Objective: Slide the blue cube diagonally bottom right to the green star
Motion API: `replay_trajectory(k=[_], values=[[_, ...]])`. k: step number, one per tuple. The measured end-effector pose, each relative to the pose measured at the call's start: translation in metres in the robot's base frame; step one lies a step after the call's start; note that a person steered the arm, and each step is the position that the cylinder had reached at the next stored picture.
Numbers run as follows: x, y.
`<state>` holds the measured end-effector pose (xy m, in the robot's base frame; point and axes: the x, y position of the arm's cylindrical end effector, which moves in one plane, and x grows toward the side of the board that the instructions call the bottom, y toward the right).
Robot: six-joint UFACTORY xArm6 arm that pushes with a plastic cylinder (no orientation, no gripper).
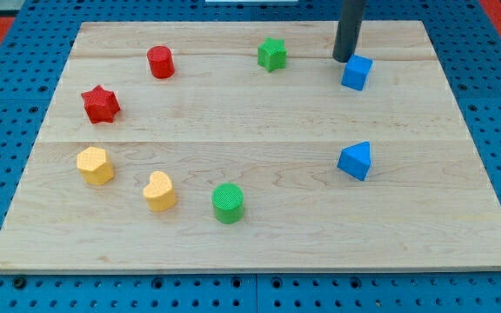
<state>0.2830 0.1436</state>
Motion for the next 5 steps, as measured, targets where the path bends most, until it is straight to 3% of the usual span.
replay_trajectory(k=[3,5], values=[[0.044,0.027],[-0.025,0.042]])
